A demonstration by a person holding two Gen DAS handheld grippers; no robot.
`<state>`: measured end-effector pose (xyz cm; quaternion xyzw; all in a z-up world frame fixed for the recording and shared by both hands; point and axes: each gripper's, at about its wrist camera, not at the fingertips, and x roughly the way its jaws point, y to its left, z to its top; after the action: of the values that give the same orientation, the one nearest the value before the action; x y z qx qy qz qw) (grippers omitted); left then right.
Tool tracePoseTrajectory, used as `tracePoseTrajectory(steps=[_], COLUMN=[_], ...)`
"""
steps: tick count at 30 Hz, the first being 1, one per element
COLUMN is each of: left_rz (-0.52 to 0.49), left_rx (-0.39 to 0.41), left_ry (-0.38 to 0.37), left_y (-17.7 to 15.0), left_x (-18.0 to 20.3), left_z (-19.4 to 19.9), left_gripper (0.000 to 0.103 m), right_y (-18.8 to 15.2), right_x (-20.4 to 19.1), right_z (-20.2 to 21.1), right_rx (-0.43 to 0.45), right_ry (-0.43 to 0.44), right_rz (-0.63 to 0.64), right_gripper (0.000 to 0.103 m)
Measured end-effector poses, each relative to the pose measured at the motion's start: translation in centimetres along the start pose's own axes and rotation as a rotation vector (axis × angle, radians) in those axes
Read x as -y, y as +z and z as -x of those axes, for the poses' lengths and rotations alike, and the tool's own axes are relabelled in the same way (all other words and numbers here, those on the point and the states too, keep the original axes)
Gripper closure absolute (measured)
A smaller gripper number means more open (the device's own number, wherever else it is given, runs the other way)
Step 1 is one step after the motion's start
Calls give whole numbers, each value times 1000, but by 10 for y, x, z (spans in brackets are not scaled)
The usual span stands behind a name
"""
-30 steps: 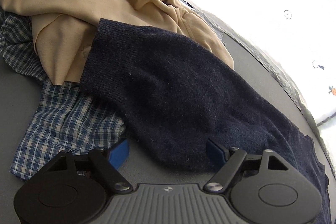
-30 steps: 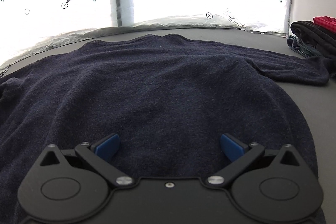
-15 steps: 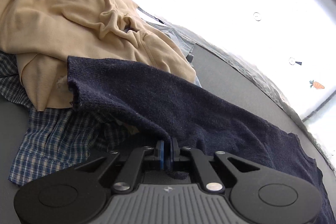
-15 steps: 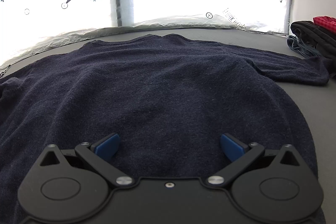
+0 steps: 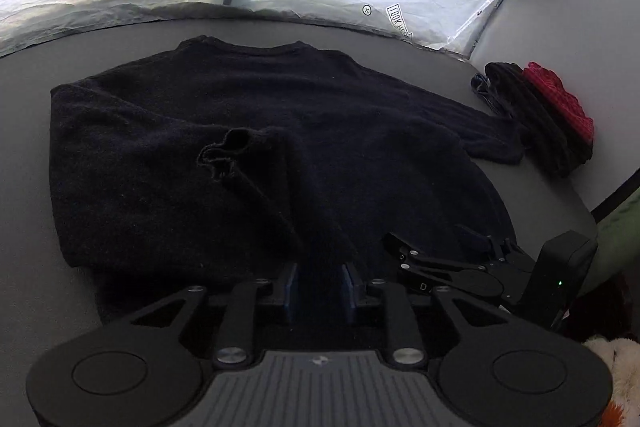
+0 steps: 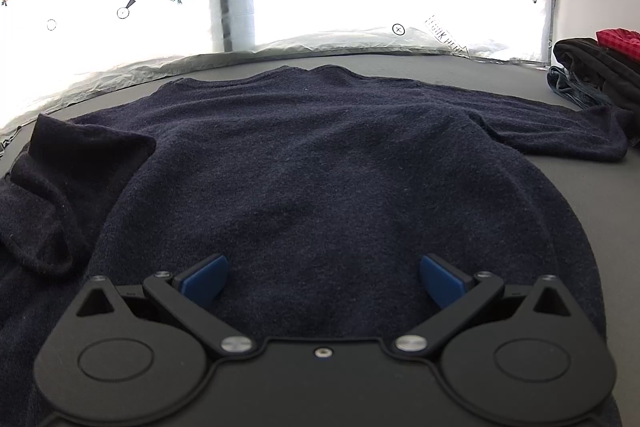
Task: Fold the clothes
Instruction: 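Lift the sleeve with the left gripper, fold it across the sweater body, release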
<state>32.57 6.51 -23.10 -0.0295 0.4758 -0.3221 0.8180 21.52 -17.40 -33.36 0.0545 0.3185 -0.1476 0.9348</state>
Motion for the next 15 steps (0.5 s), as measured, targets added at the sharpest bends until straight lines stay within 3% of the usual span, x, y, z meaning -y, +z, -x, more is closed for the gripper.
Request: tracePoseTrajectory(steps=[3, 11, 15], left_rz=[59, 242, 336], left_rx=[2, -23, -51], left_ry=[33, 227, 228], left_y=[-4, -15, -28], left_x=[-17, -65, -83], left_z=[3, 12, 14], left_gripper=[59, 56, 56], right_y=[0, 3, 18], right_x=[0, -1, -2], right_z=[0, -1, -7], right_rx=[0, -19, -111], right_ry=[0, -4, -3], right_rz=[1, -2, -10], right_gripper=[0, 0, 0])
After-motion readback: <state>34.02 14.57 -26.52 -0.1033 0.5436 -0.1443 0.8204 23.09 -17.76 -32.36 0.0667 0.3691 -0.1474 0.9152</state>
